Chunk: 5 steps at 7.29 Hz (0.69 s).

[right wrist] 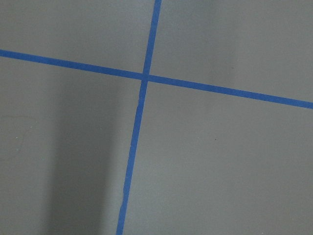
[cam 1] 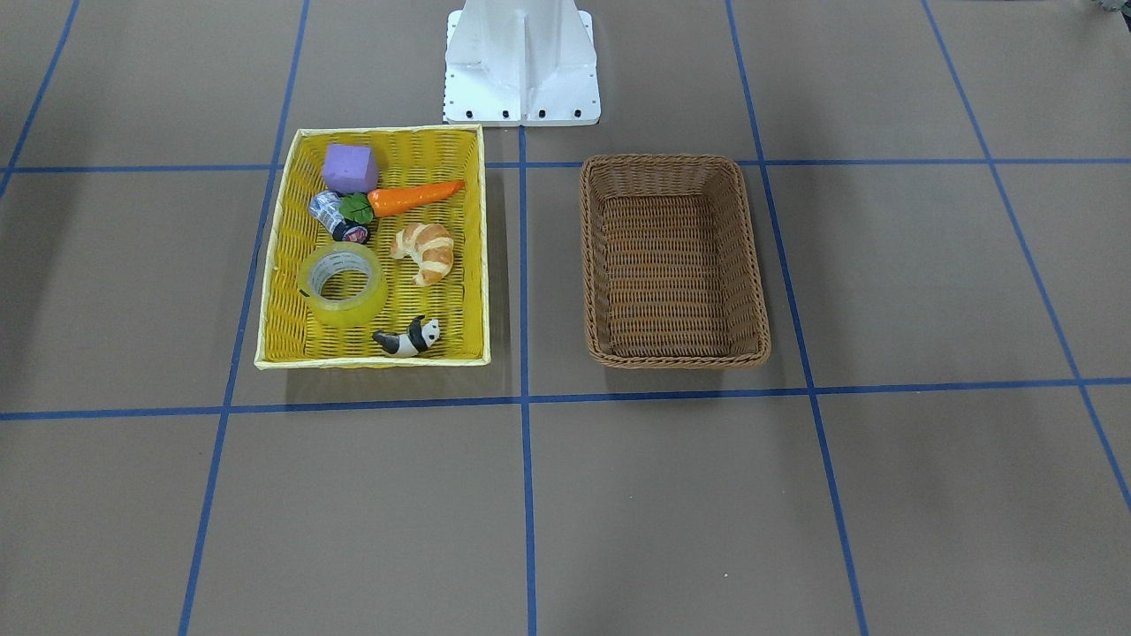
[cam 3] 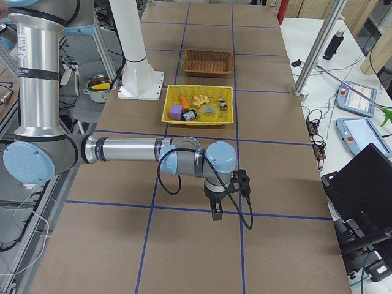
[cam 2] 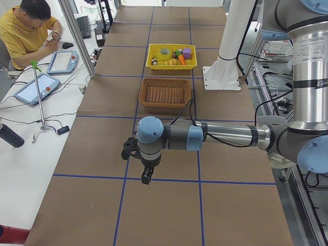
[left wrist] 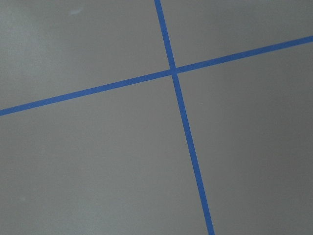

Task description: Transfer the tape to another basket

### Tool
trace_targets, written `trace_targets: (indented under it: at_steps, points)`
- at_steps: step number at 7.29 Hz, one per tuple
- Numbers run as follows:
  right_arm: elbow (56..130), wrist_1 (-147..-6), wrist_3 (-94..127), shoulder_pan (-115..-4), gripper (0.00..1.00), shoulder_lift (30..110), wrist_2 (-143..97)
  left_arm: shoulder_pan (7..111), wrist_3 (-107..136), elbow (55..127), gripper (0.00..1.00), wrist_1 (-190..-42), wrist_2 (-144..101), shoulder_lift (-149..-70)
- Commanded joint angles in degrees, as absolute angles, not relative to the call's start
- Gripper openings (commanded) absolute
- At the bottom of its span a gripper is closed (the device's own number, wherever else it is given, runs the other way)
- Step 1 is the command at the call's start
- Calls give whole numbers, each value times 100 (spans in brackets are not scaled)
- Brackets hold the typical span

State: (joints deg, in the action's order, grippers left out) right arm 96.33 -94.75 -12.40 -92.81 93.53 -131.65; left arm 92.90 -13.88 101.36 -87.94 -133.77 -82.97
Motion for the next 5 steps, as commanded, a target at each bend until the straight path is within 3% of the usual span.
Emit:
trace_targets:
  at_steps: [1,5]
  points:
    - [9659,-9475,-1231,-9281,100,9334,-13183,9290,-1380,10212,99,-8850,-13360,-8279]
    - [9773,-9466,-1152,-9281,100,8967,-13271,9290,-1318,10598,99,-8859,-13447,-8314]
